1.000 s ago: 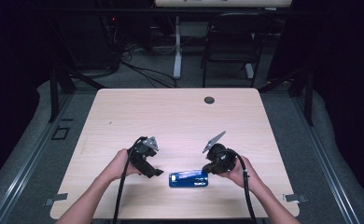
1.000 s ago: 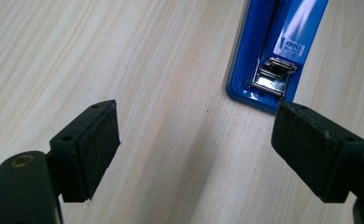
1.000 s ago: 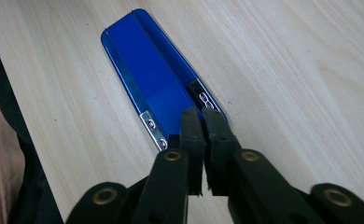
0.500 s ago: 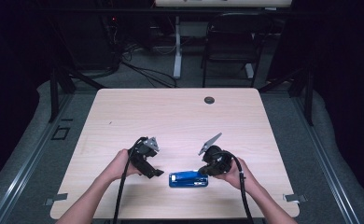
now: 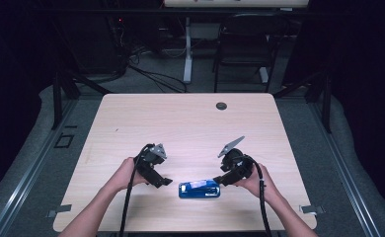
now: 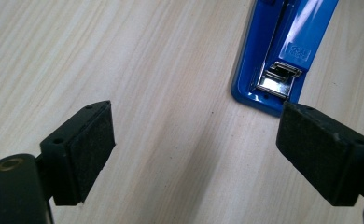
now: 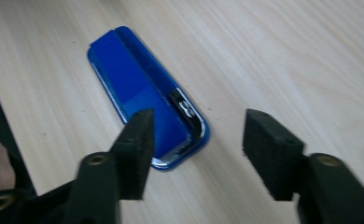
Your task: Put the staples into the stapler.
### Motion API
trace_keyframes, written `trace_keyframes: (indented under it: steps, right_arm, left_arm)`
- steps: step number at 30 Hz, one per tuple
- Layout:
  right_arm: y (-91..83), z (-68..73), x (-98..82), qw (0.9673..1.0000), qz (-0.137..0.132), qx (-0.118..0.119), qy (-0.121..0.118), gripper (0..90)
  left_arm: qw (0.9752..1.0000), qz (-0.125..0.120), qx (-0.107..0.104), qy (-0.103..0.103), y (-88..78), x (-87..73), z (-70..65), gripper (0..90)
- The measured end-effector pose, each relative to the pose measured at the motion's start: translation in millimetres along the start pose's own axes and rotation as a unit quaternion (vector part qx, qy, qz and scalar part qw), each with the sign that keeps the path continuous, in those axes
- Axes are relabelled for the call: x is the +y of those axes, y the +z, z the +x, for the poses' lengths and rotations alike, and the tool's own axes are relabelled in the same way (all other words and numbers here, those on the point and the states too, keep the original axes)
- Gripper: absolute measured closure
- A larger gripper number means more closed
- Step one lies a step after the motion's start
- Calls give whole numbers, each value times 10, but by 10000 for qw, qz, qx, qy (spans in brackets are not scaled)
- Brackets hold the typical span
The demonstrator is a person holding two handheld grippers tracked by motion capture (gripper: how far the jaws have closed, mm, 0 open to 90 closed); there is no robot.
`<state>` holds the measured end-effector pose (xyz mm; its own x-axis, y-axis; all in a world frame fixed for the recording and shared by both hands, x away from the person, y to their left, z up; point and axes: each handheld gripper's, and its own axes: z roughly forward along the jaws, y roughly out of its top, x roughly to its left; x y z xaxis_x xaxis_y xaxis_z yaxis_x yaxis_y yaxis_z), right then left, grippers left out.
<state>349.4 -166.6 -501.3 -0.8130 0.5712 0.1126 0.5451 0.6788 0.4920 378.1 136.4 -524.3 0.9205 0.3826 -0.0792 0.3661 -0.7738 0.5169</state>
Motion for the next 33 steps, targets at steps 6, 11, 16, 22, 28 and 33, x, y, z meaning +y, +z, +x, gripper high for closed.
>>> trace_keyframes:
  steps: [6, 11, 16, 22, 28, 33]
  right_arm:
    - [-123, -109, -60, 9985, -42, -534, 80, 183]
    - [-205, -247, -148, 9956, -51, -894, 272, 121]
    - [-213, -393, -233, 9938, 44, -1018, 442, 40]
    - [-156, -557, -334, 9921, 238, -1005, 716, 9]
    - [-71, -675, -413, 9880, 563, -1144, 869, 1]
    - [34, -771, -488, 9840, 913, -1177, 982, 0]
  left_arm:
    - [9998, -57, 104, -179, -13, -35, 57, 62]
    - [9991, -105, 277, -316, -32, -63, 102, 24]
    - [9982, -125, 347, -470, -19, -102, 162, 16]
    - [9975, -16, 352, -618, 32, -153, 240, 16]
    - [9971, 273, 404, -578, 121, -173, 269, 7]
    - [9961, 478, 425, -614, 189, -194, 292, 0]
